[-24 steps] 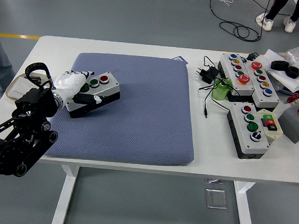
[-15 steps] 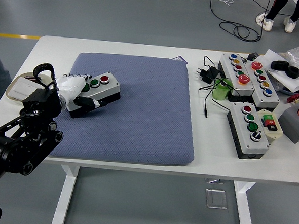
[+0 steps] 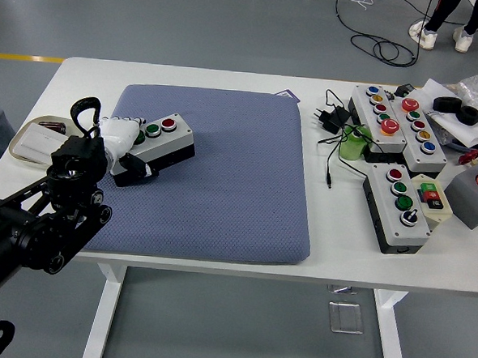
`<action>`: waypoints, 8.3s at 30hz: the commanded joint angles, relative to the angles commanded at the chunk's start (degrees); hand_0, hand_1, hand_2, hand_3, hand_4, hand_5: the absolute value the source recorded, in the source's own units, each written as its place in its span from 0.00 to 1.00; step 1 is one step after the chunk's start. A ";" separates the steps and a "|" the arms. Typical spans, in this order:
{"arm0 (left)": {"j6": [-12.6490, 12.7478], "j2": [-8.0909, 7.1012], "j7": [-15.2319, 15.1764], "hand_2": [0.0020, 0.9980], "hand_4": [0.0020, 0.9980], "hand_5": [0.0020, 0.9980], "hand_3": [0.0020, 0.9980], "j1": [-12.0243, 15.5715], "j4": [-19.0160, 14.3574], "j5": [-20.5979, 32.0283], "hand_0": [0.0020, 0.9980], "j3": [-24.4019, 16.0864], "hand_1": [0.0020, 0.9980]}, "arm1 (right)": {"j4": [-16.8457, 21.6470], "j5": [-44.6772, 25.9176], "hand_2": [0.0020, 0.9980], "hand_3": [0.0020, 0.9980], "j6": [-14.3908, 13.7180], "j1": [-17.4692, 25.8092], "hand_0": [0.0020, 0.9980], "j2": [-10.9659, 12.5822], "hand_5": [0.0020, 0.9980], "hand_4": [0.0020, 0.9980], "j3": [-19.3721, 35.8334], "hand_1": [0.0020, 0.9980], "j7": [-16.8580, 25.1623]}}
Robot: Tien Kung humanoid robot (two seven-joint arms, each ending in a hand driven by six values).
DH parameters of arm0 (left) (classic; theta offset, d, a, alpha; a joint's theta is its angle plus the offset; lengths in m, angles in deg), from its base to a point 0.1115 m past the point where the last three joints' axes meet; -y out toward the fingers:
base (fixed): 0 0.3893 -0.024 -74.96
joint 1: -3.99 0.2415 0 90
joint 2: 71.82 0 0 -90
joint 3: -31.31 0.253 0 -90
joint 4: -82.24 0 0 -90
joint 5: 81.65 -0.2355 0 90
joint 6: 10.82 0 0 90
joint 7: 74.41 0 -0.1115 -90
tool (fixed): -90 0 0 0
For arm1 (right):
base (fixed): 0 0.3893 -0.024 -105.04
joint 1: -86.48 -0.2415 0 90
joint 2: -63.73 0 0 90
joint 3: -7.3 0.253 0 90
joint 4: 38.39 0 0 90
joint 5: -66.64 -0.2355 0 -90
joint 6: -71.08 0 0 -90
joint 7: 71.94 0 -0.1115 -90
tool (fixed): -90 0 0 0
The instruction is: Pick up the button,place it on the desk,press the button,press the button
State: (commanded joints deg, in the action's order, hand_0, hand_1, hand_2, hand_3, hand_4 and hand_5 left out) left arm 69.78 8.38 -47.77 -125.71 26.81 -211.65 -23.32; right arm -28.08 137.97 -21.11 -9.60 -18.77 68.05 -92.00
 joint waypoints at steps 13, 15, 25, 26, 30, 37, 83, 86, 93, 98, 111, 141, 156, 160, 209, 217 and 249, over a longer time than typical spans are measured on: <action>1.51 0.55 0.86 0.40 0.73 0.17 0.86 -0.52 2.23 0.00 0.41 1.24 0.45 | 0.00 0.54 0.71 0.60 0.13 -0.07 0.67 0.04 0.24 0.39 -0.44 0.65 0.13; 1.77 0.62 0.75 0.40 0.73 0.17 0.86 -0.57 2.44 0.00 0.41 1.38 0.45 | 0.00 0.50 0.71 0.60 0.12 -0.05 0.67 0.03 0.24 0.39 -0.46 0.65 0.12; 4.79 1.00 -1.30 0.21 0.52 0.00 0.39 -1.03 4.63 0.00 0.34 1.79 0.26 | 0.00 0.68 0.71 0.60 0.14 0.09 0.67 0.02 0.24 0.39 -0.44 0.65 0.06; 5.44 0.94 -1.44 0.21 0.52 0.00 0.39 -1.00 4.73 0.00 0.34 1.71 0.26 | 0.00 0.72 0.71 0.60 0.14 0.12 0.67 0.02 0.24 0.39 -0.42 0.65 0.05; 7.18 0.75 -1.63 0.12 0.27 0.00 0.21 -0.72 4.93 0.00 0.28 1.19 0.16 | 0.00 0.70 0.71 0.60 0.17 0.28 0.67 0.07 0.25 0.39 -0.52 0.65 0.04; 7.68 -0.40 -3.82 0.11 0.25 0.00 0.19 -0.01 3.12 0.00 0.27 0.57 0.14 | 0.00 0.92 0.71 0.60 0.20 0.60 0.67 0.08 0.25 0.39 -0.38 0.65 0.01; 1.29 -3.32 -32.00 0.35 0.44 0.00 0.55 -2.60 0.47 0.00 0.32 7.54 0.34 | 0.00 1.76 0.71 0.60 0.32 -0.33 0.67 0.04 0.25 0.39 0.11 0.65 -0.05; -0.26 -3.40 -31.41 0.35 0.44 0.00 0.55 -2.52 -0.20 0.00 0.32 7.25 0.34 | 0.00 1.94 0.71 0.60 0.36 -0.37 0.67 0.03 0.25 0.39 0.21 0.65 -0.06; -1.60 -3.56 -32.55 0.68 0.58 0.01 0.80 -2.56 -0.18 0.00 0.54 6.95 0.61 | 0.00 1.95 0.71 0.60 0.41 -0.40 0.67 0.11 0.25 0.39 0.11 0.65 -0.01; -3.36 -3.63 -32.29 0.80 0.59 0.10 0.83 -2.37 -0.42 0.00 0.60 6.78 0.72 | 0.00 1.75 0.71 0.60 0.39 -0.37 0.67 0.14 0.25 0.39 0.00 0.65 0.02; -7.37 -3.66 -29.47 1.00 0.64 0.22 1.00 -1.91 -2.23 0.00 0.87 6.21 0.93 | 0.00 1.67 0.71 0.60 0.44 -0.06 0.67 0.12 0.25 0.39 -0.01 0.65 -0.04; -8.66 -6.38 -24.87 1.00 0.65 0.33 1.00 1.02 -19.32 1.78 0.92 -3.71 0.96 | 0.00 1.74 0.71 0.60 0.36 0.18 0.67 0.12 0.25 0.39 0.34 0.65 0.06; -7.14 -8.04 -18.87 0.04 0.29 0.00 0.87 2.02 -28.58 0.00 0.06 -2.79 0.00 | 0.00 1.69 0.71 0.60 0.23 0.06 0.67 0.10 0.24 0.40 0.45 0.65 0.07; -9.20 -8.35 -18.99 0.04 0.29 0.00 0.87 2.91 -30.07 0.00 0.06 -2.64 0.00 | 0.00 1.68 0.71 0.60 0.20 0.14 0.67 0.07 0.24 0.40 0.54 0.65 0.08; -14.76 -8.93 -18.50 0.00 0.17 0.00 0.82 3.68 -26.04 0.00 0.04 4.22 0.00 | 0.00 2.02 0.71 0.60 0.31 0.46 0.67 0.18 0.24 0.39 0.45 0.65 0.09; -15.20 -8.92 -18.56 0.00 0.17 0.00 0.82 3.65 -24.72 0.00 0.04 4.51 0.00 | 0.00 1.99 0.71 0.60 0.30 0.32 0.67 0.16 0.24 0.39 0.44 0.65 0.09; -10.71 -8.07 -18.96 0.00 0.16 0.00 0.81 -0.20 -25.40 0.00 0.04 7.32 0.00 | 0.00 1.83 0.71 0.60 0.30 -0.33 0.67 0.19 0.24 0.39 0.30 0.65 0.01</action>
State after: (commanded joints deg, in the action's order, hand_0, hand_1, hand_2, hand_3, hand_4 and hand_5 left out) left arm 59.08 0.30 -66.73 -125.91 1.41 -211.65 -16.00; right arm -28.08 139.80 -20.81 -9.93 -18.57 68.35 -91.99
